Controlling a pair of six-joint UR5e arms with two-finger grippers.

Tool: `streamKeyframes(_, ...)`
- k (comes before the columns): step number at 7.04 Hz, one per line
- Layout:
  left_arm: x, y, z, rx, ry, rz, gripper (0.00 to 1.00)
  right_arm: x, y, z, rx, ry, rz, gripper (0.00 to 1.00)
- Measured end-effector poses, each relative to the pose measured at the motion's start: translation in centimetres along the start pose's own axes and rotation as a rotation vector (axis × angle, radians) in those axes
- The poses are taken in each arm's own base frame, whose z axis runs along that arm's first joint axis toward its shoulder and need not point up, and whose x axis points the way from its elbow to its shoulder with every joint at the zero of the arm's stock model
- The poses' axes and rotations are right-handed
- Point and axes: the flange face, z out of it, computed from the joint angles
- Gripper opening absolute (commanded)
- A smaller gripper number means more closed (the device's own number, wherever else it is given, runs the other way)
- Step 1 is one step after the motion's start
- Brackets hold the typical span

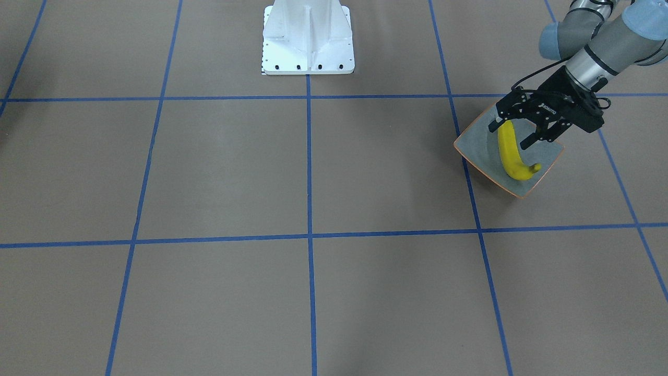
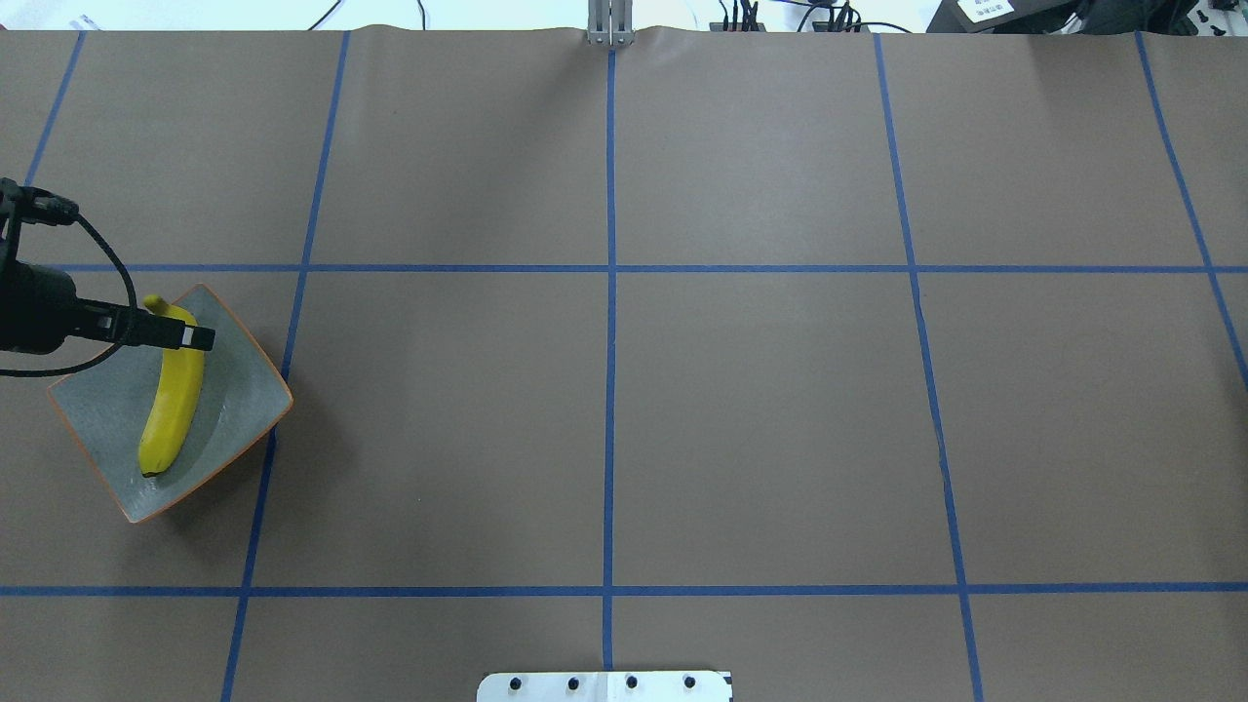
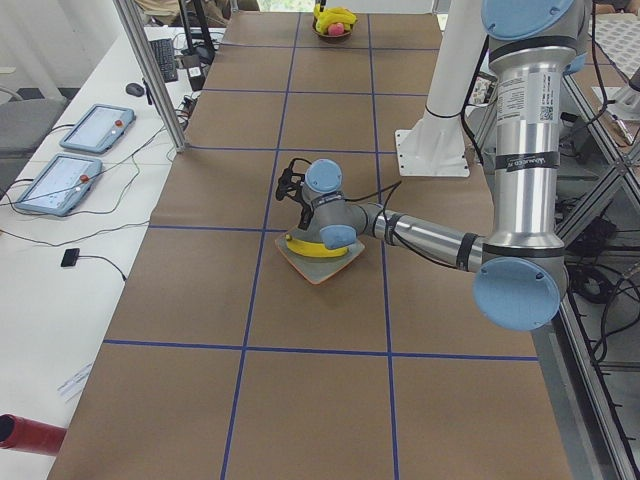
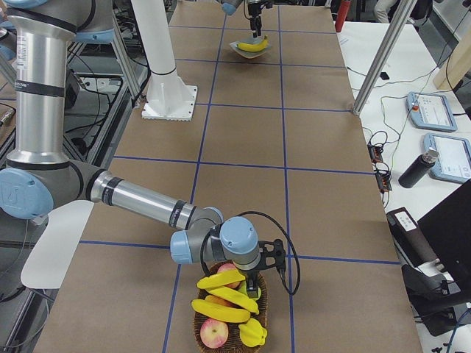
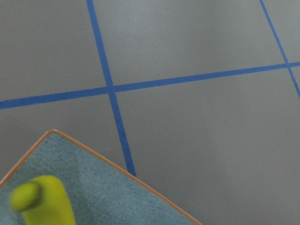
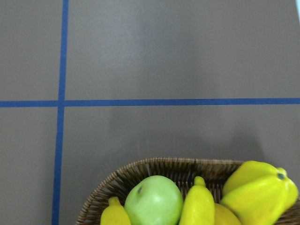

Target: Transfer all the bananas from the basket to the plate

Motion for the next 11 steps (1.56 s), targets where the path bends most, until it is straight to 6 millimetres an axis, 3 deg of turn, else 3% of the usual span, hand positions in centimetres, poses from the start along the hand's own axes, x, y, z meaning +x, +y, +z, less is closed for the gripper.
streamKeyframes(2, 0.1, -0.1, 0.0, 0.005, -0.001, -0.001, 1.00, -0.2, 2.8, 1.1, -0.005, -0.039, -0.023, 0.78)
streamKeyframes(4, 0.1, -0.1, 0.1, 0.005, -0.001, -0.001, 1.00, -0.2, 4.1, 1.6, -0.019, -0.056, -0.021, 0.35)
streamKeyframes(6, 0.1, -0.1, 0.1, 0.006, -0.002, -0.001, 1.00, -0.5, 4.2, 1.9, -0.030, -0.064, -0.030, 0.33)
streamKeyframes(8, 0.0, -0.1, 0.0, 0.006, -0.003, -0.003, 1.00, -0.8, 4.4, 2.2, -0.038, -0.065, -0.053, 0.00)
streamKeyframes(11, 0.0, -0.1, 0.1, 0.004, -0.003, -0.005, 1.00, -1.0, 4.4, 2.0, -0.033, -0.063, -0.083, 0.00)
